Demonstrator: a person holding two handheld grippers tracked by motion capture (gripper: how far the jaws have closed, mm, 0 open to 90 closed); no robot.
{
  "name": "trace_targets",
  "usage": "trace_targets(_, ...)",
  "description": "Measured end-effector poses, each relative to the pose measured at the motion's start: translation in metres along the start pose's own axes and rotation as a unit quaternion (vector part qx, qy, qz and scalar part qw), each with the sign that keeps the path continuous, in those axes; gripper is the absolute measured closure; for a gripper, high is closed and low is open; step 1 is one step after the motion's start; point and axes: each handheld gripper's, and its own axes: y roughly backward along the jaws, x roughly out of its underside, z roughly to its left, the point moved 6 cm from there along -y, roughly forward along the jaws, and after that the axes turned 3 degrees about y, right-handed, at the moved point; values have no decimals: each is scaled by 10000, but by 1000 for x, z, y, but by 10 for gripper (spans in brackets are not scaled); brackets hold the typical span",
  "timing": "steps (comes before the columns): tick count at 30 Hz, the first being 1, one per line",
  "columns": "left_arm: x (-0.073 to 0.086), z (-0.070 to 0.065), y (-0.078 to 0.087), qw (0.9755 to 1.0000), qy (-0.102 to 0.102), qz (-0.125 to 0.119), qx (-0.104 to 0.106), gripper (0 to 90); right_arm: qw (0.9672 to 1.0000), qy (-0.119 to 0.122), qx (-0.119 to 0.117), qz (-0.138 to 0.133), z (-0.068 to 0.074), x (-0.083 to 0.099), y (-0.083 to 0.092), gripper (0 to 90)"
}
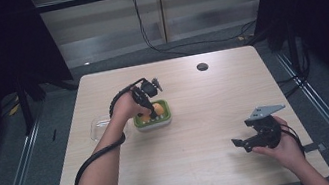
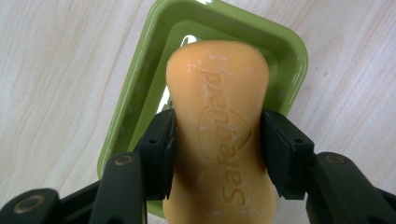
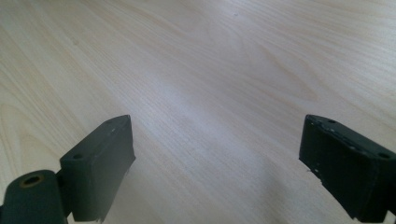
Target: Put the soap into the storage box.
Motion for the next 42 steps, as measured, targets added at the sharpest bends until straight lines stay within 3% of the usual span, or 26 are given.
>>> trace_targets(7, -2, 2, -1, 10000, -58, 23, 42, 489, 10000, -10, -4, 3, 0, 0, 0, 97)
trace_targets(8, -2, 2, -2, 9999, -12, -82, -62, 489, 10000, 2, -4, -3, 0, 0, 0, 97)
trace_targets(12, -2, 3, -2, 10000, 9, -74, -61, 489, 10000, 13, -10, -15, -1, 0, 0, 97)
trace_targets(13, -2, 3, -2, 10000, 13, -26, 18, 489, 10000, -1, -16, -9, 0, 0, 0, 97)
trace_targets(14, -2, 3, -3, 9999, 45, -103, -66, 489, 10000, -5, -19, -5, 0, 0, 0, 98)
trace_targets(16, -2, 4, -3, 9999, -60, -66, -95, 489, 10000, -14, -7, 6, 0, 0, 0, 97)
trace_targets(25, -3, 5, -6, 10000, -5, -65, -66, 489, 10000, 8, -15, -12, 0, 0, 0, 97)
trace_targets(29, -3, 6, -5, 9999, -80, 5, -67, 489, 10000, 5, -10, -16, -1, 0, 0, 97)
trace_targets(31, -5, 5, -7, 9999, -4, -75, -67, 489, 10000, 3, -21, -13, -1, 0, 0, 97)
trace_targets(35, -6, 7, -7, 9999, -119, 3, -9, 488, 10000, -9, -14, -14, -1, 0, 0, 97)
trace_targets(42, -6, 7, -12, 10000, -22, -55, -50, 489, 10000, 6, -4, -8, -1, 1, 0, 97)
